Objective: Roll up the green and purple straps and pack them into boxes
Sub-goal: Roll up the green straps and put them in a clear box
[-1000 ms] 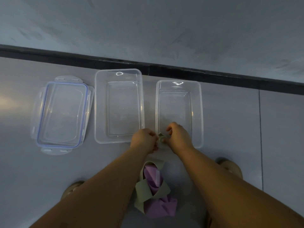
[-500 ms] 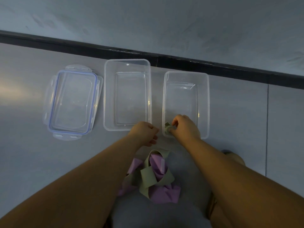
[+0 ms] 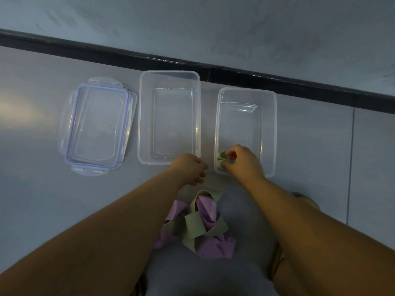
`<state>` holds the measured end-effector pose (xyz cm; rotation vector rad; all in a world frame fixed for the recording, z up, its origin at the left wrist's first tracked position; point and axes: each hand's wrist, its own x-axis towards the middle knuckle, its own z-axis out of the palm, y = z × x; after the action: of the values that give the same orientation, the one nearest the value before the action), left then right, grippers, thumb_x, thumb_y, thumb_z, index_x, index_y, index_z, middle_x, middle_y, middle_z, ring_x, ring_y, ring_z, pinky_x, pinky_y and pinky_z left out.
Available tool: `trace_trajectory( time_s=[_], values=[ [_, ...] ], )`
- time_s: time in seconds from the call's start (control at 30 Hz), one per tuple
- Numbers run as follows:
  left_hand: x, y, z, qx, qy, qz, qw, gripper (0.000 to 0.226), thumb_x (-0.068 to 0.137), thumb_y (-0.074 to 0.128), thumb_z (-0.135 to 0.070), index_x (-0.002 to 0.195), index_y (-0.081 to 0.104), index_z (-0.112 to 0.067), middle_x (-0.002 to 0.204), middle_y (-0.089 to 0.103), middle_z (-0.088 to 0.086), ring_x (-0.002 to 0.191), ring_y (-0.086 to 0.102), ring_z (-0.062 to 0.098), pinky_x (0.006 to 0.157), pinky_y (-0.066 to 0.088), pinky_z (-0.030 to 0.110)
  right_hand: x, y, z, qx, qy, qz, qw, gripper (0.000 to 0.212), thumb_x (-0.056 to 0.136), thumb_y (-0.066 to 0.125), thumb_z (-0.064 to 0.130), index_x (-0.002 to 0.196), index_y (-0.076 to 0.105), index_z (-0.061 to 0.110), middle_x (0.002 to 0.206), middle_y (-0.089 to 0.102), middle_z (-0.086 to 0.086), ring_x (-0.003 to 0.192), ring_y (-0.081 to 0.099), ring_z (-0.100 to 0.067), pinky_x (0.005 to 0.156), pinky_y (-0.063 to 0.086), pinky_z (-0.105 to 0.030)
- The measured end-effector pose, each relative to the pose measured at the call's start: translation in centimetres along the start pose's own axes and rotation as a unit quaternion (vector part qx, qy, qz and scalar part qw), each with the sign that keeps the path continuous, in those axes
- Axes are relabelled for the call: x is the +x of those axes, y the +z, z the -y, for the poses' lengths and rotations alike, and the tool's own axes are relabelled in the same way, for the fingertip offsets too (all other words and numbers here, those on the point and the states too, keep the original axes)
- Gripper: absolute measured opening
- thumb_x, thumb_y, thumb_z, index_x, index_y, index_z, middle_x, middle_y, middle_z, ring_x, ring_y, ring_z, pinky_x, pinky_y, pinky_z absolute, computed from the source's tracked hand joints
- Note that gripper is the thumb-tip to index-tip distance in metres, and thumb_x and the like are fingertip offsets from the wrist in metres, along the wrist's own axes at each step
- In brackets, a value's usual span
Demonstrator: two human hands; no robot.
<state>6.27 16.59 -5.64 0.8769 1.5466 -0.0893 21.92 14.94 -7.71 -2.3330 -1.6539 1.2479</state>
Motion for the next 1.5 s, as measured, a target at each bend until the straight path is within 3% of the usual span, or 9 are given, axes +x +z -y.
trace_trajectory(
  time_s=[0.33, 0.5, 0.63, 0.8, 0.97, 1.07, 1.2, 1.33, 1.5],
  values=[
    [-0.3, -0.1, 0.1, 0.02, 0.011, -0.004, 1.0, 0.022, 0.094, 0.052, -0.018, 0.108, 0.062, -0.004, 0.091, 0.065, 0.01, 0.067, 0.061, 0.015, 0.064, 0.051, 0.025, -0.3, -0.2, -0.1, 0.018, -0.011, -0.043, 0.999, 0.024, 0.083, 0.065, 0.023, 0.101, 0.055, 0.011, 0.11, 0.053, -0.007, 0.095, 0.055, -0.024, 0.076, 0.044, -0.031],
    [-0.8, -0.7, 2.1, 0.133, 0.035, -0.035, 0.99, 0.023, 0.093, 0.053, -0.023, 0.1, 0.066, -0.005, 0.093, 0.066, 0.01, 0.078, 0.059, 0.018, 0.073, 0.048, 0.03, -2.9, 0.3, 0.1, 0.041, -0.144, -0.106, 0.983, 0.014, 0.085, 0.061, 0.019, 0.092, 0.055, 0.009, 0.096, 0.053, -0.006, 0.081, 0.054, -0.02, 0.072, 0.047, -0.034],
    [-2.4, -1.3, 4.8, 0.302, 0.03, -0.032, 0.952, 0.035, 0.092, 0.053, -0.037, 0.117, 0.062, -0.015, 0.119, 0.061, 0.008, 0.108, 0.054, 0.022, 0.087, 0.039, 0.027, -6.1, 2.9, -0.4, 0.018, -0.193, 0.04, 0.98, 0.027, 0.084, 0.063, 0.037, 0.096, 0.053, 0.016, 0.09, 0.049, 0.001, 0.081, 0.05, -0.014, 0.073, 0.046, -0.029],
    [-3.6, -1.0, 9.0, 0.345, -0.01, 0.024, 0.938, 0.068, 0.081, 0.061, -0.053, 0.139, 0.04, -0.023, 0.135, 0.047, 0.009, 0.121, 0.049, 0.029, 0.102, 0.039, 0.035, -9.8, 6.9, -1.1, -0.195, -0.171, 0.199, 0.945, 0.082, 0.072, 0.066, 0.053, 0.14, 0.028, 0.025, 0.151, 0.013, -0.001, 0.136, 0.016, -0.031, 0.106, 0.03, -0.045],
    [-5.0, -0.6, 9.5, 0.408, 0.018, 0.038, 0.912, 0.044, 0.093, 0.049, -0.033, 0.135, 0.046, -0.02, 0.135, 0.047, 0.013, 0.123, 0.047, 0.03, 0.101, 0.039, 0.034, -11.0, 7.9, -0.4, -0.023, -0.099, 0.153, 0.983, 0.025, 0.093, 0.047, 0.023, 0.114, 0.057, 0.015, 0.126, 0.049, -0.005, 0.112, 0.049, -0.025, 0.086, 0.041, -0.032],
    [-5.8, -0.9, 8.3, 0.422, 0.012, 0.085, 0.903, 0.041, 0.094, 0.046, -0.027, 0.133, 0.048, -0.016, 0.138, 0.049, 0.012, 0.126, 0.046, 0.028, 0.101, 0.038, 0.031, -11.9, 6.3, 0.1, 0.117, -0.04, 0.196, 0.973, 0.02, 0.093, 0.046, 0.018, 0.098, 0.065, 0.013, 0.104, 0.064, -0.005, 0.096, 0.058, -0.021, 0.081, 0.044, -0.033],
    [-8.0, -1.2, 6.6, 0.38, 0.045, 0.154, 0.911, 0.045, 0.092, 0.048, -0.014, 0.137, 0.043, -0.016, 0.137, 0.049, 0.01, 0.12, 0.049, 0.024, 0.098, 0.04, 0.031, -13.4, 2.3, 1.2, 0.153, -0.049, 0.243, 0.957, 0.025, 0.095, 0.046, 0.014, 0.118, 0.056, 0.014, 0.11, 0.058, -0.001, 0.098, 0.054, -0.015, 0.081, 0.044, -0.027],
    [-12.0, -1.5, 4.8, 0.214, 0.034, 0.223, 0.95, 0.05, 0.082, 0.049, 0.011, 0.128, 0.044, -0.007, 0.101, 0.055, 0.013, 0.075, 0.055, 0.016, 0.064, 0.049, 0.027, -15.7, -1.3, 2.7, 0.267, 0.009, 0.252, 0.93, 0.029, 0.094, 0.051, 0.019, 0.122, 0.049, 0.017, 0.114, 0.056, -0.003, 0.091, 0.056, -0.011, 0.074, 0.049, -0.025],
    [-18.4, -2.6, 4.2, 0.115, 0.037, 0.187, 0.975, 0.015, 0.09, 0.059, -0.014, 0.105, 0.058, -0.016, 0.091, 0.06, 0.004, 0.081, 0.056, 0.017, 0.069, 0.048, 0.024, -19.6, -5.8, 3.6, 0.219, 0.016, 0.183, 0.958, 0.018, 0.092, 0.054, 0.026, 0.109, 0.051, 0.021, 0.108, 0.057, -0.006, 0.084, 0.054, -0.014, 0.059, 0.044, -0.022]
  ],
)
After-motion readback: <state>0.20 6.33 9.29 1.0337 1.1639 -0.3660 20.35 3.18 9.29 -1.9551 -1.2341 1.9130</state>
